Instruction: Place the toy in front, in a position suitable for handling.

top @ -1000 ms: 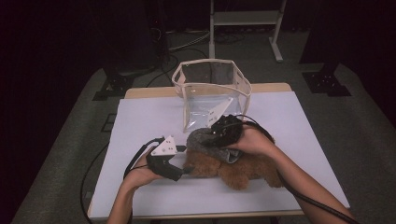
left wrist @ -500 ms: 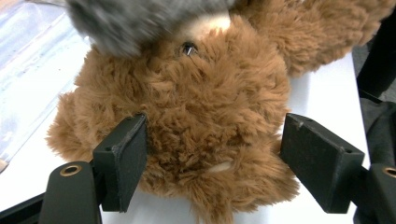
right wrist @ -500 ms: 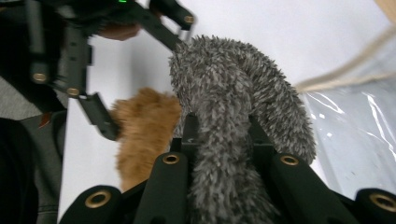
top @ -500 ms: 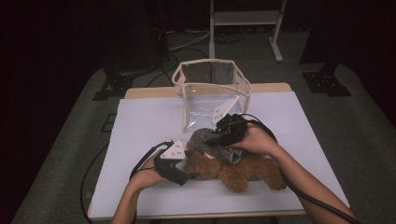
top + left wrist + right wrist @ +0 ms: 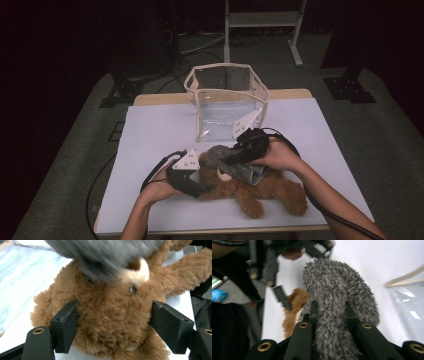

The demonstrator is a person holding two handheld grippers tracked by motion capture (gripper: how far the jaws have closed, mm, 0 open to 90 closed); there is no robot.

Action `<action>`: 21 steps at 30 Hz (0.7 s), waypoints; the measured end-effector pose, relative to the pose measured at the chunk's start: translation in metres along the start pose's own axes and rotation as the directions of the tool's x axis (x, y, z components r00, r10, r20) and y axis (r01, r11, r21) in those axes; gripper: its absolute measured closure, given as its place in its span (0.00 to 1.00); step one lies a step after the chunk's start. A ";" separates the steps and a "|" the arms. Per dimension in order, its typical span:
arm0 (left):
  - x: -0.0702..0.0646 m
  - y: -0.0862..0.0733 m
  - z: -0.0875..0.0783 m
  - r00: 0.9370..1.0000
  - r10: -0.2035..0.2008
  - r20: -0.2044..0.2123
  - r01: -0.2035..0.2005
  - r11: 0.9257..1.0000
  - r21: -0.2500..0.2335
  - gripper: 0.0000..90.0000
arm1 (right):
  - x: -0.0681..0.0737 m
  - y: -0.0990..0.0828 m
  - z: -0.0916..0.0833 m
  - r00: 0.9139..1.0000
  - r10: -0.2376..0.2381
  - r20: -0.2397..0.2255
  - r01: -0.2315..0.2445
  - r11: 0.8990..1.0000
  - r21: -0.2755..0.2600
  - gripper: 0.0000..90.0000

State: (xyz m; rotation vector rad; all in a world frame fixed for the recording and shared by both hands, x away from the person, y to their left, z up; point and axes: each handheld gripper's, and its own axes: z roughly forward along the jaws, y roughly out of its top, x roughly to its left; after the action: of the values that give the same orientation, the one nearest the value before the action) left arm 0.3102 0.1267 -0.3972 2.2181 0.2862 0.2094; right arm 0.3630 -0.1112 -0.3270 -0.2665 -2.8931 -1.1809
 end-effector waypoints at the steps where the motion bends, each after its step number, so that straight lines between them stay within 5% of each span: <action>1: 0.000 0.000 -0.001 1.000 0.004 0.007 -0.004 1.000 0.004 0.27 | -0.004 0.000 -0.002 1.000 0.002 0.013 -0.002 1.000 -0.006 0.83; 5: 0.001 0.002 -0.004 1.000 0.011 -0.001 -0.011 1.000 -0.003 0.27 | -0.011 -0.003 -0.002 0.999 0.024 0.029 -0.024 1.000 0.011 0.83; 11: -0.002 0.004 -0.002 1.000 0.010 0.003 -0.010 1.000 -0.016 0.27 | 0.002 -0.009 0.010 0.999 0.006 -0.047 -0.005 1.000 0.029 0.83; 14: -0.004 0.005 0.000 1.000 0.018 0.019 -0.018 1.000 0.000 0.27 | 0.003 -0.008 0.005 1.000 -0.011 -0.017 0.012 0.999 0.032 0.82; 21: -0.005 0.009 -0.007 0.999 0.025 0.035 -0.025 1.000 -0.005 0.28 | -0.013 -0.021 -0.009 0.999 0.035 0.037 -0.036 0.999 0.027 0.83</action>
State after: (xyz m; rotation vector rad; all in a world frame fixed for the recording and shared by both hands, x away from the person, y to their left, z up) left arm 0.3049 0.1253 -0.3865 2.2193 0.2388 0.1842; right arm 0.3723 -0.1342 -0.3354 -0.3411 -2.9200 -1.1426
